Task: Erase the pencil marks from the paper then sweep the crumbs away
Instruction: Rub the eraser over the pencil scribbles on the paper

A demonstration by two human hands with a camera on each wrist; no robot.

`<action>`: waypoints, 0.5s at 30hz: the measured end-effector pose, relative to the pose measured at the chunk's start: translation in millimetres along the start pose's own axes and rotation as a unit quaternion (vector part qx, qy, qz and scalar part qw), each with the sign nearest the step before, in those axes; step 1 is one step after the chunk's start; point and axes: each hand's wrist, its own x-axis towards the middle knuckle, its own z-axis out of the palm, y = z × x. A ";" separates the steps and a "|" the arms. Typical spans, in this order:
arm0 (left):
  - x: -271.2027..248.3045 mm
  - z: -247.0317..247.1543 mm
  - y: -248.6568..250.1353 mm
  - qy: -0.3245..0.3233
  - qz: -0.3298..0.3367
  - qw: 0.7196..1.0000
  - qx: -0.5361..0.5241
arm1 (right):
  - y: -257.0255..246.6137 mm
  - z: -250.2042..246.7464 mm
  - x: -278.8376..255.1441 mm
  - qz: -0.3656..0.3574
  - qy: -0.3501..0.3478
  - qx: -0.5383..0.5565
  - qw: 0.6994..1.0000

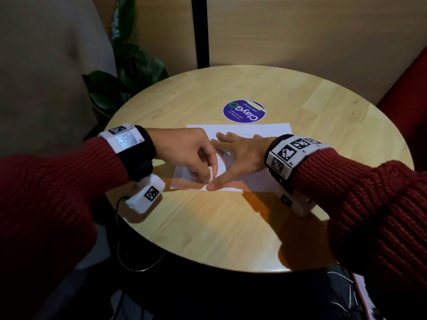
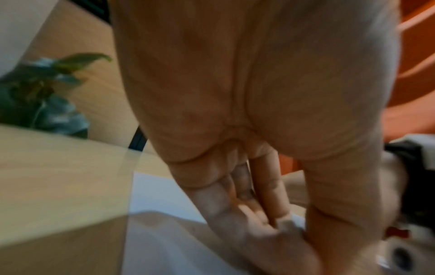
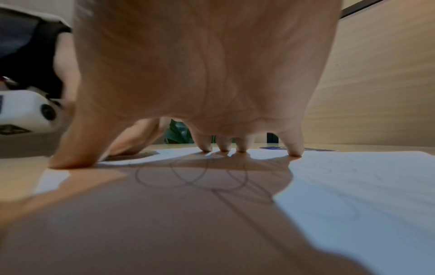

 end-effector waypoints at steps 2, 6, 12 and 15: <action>1.6 -0.7 -5.0 0.027 0.005 1.000 0.005 | -1.5 -1.4 -2.0 0.002 -0.004 -0.001 1.000; 1.7 -3.0 -9.0 0.075 -0.004 0.997 0.009 | -0.9 -2.3 -3.3 0.002 -0.009 0.007 1.000; 3.8 -9.3 -12.0 0.113 -0.022 0.993 0.030 | -2.8 -2.9 -4.1 0.004 -0.005 -0.003 1.000; 4.5 -8.1 -11.4 0.087 -0.032 0.996 0.013 | -2.5 -2.6 -5.6 0.007 -0.005 0.001 1.000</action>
